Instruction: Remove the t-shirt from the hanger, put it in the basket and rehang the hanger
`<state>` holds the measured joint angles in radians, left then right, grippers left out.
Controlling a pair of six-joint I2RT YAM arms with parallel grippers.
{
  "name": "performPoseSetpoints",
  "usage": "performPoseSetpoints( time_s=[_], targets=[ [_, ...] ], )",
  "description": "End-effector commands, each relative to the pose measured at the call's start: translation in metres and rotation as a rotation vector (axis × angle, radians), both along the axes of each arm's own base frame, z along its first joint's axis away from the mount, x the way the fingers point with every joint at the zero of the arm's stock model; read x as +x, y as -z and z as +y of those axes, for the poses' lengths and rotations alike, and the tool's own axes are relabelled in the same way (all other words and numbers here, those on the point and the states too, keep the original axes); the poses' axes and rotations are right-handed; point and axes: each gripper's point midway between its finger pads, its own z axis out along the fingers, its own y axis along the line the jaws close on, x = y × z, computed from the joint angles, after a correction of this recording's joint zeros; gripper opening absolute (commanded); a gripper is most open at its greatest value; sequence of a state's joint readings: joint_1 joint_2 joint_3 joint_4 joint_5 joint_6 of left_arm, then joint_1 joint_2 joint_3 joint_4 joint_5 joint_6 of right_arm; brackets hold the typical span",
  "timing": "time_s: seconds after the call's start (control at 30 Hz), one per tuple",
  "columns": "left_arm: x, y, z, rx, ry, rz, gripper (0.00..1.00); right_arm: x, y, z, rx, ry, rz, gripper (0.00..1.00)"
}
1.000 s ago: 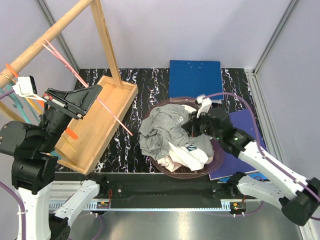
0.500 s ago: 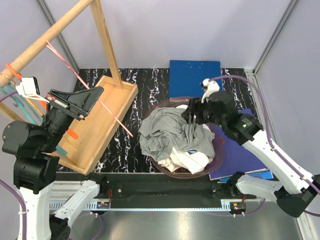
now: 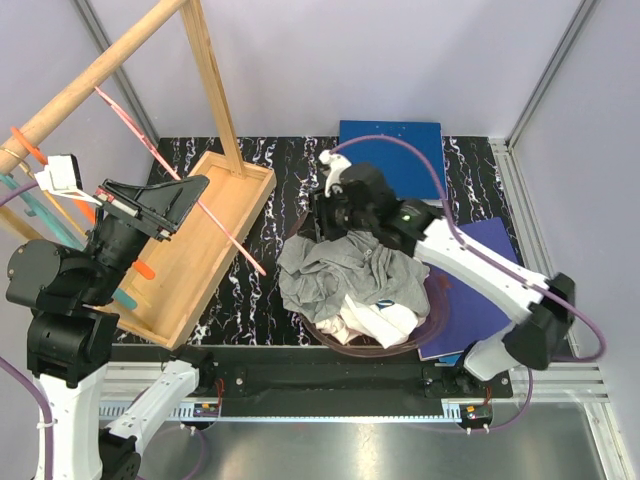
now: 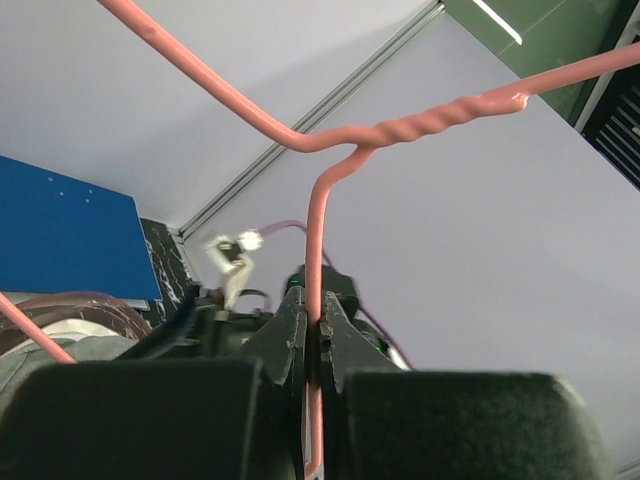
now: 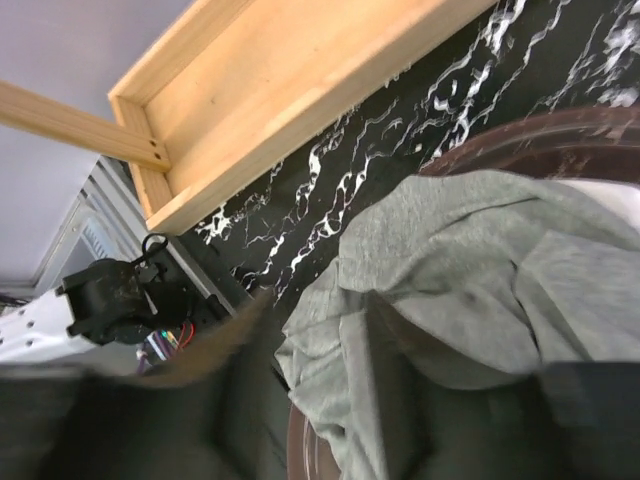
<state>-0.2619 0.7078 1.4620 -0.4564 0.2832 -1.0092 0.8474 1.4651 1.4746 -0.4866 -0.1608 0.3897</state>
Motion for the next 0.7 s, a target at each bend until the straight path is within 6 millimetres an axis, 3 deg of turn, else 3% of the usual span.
performPoseSetpoints(
  time_s=[0.0, 0.03, 0.07, 0.13, 0.17, 0.23, 0.27, 0.37, 0.43, 0.5, 0.57, 0.67],
  targets=[
    [-0.001, -0.009, 0.001, -0.004, -0.002, -0.035, 0.00, 0.014, 0.041, 0.020, -0.017, -0.013, 0.022, 0.29],
    [-0.001, -0.009, 0.001, -0.006, -0.003, -0.036, 0.00, 0.018, 0.051, 0.022, -0.028, -0.016, 0.010, 0.24],
    [0.000, -0.007, 0.000, -0.004, -0.003, -0.030, 0.00, 0.018, 0.081, 0.021, -0.074, -0.016, 0.042, 0.21],
    [0.004, -0.003, 0.001, -0.009, -0.008, -0.012, 0.00, 0.019, 0.113, 0.023, -0.115, -0.022, 0.062, 0.18],
    [0.007, 0.000, 0.000, -0.007, -0.009, 0.004, 0.00, 0.014, 0.136, 0.017, -0.153, -0.025, 0.095, 0.17],
    [0.010, 0.005, -0.001, -0.003, -0.011, 0.022, 0.00, 0.010, 0.162, 0.013, -0.187, -0.018, 0.125, 0.17],
    [0.013, 0.009, 0.000, 0.000, -0.017, 0.038, 0.00, 0.002, 0.189, 0.003, -0.240, -0.012, 0.165, 0.18],
    [0.020, 0.017, 0.001, 0.014, -0.039, 0.066, 0.00, -0.003, 0.237, -0.031, -0.369, 0.077, 0.204, 0.19],
    [0.023, 0.022, 0.003, 0.023, -0.054, 0.074, 0.00, -0.002, 0.258, -0.054, -0.461, 0.143, 0.200, 0.19],
    [0.025, 0.024, 0.005, 0.026, -0.067, 0.077, 0.00, -0.004, 0.270, -0.068, -0.522, 0.164, 0.202, 0.19],
    [0.029, 0.027, 0.007, 0.032, -0.086, 0.087, 0.00, -0.007, 0.268, -0.072, -0.532, 0.161, 0.204, 0.19],
    [0.034, 0.034, 0.010, 0.049, -0.114, 0.108, 0.00, -0.006, 0.236, -0.063, -0.470, 0.146, 0.181, 0.21]
  ],
)
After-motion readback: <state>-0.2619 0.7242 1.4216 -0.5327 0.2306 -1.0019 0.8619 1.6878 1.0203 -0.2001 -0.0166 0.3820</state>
